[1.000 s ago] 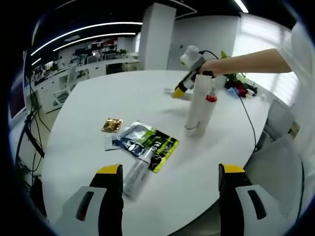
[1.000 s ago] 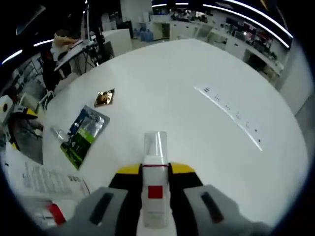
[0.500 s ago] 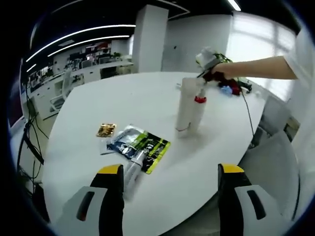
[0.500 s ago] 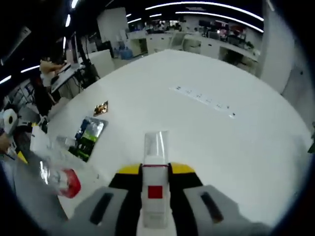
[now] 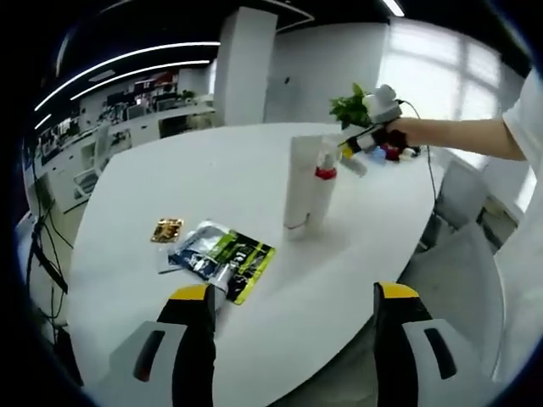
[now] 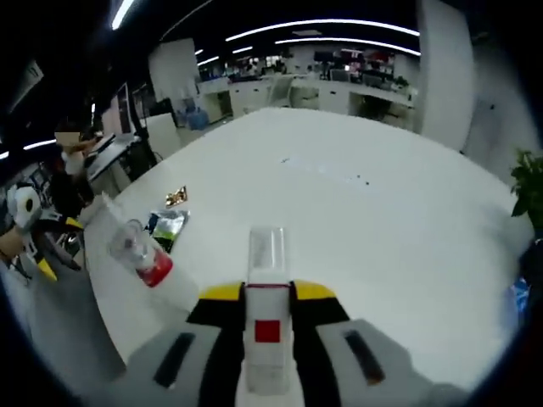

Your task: Arrange the skincare products in the storage area until every visible bottle or jar stands upright without overlapping.

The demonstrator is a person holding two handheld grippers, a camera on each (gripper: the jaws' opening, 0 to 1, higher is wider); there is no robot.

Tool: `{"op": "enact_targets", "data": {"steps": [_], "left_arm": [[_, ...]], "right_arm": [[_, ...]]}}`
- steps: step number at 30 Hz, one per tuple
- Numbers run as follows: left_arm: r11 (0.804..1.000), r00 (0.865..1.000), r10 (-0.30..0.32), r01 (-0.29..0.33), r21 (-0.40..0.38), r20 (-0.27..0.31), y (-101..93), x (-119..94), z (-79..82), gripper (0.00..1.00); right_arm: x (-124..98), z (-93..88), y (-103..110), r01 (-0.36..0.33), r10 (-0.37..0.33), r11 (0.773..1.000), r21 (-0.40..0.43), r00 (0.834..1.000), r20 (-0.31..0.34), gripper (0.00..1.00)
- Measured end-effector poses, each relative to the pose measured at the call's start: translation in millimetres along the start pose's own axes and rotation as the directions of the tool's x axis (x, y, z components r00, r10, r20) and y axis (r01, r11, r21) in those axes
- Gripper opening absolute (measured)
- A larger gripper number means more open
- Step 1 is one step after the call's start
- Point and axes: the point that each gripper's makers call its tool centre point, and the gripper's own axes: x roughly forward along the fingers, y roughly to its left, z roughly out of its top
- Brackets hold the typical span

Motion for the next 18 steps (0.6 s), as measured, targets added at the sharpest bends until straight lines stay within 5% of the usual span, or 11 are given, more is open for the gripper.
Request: {"op": "enact_targets", "data": {"steps": [7,18], "left_arm": [[0.998,0.999,-0.051,0.051,0.024,0.003,-15.9,9,5.1,0.74],[0.992,0.993,-0.118,0.118,0.052,0.009,-36.1,19,12.0,0.74]], "right_arm": [[-40,-17.3,22,0.054,-0.057,0.997,0.047,0.995,0.079,0.20],[-80,-24.7,79,0.106,-0.138,0.984,0.144,0.962,0.235,0.20]]}}
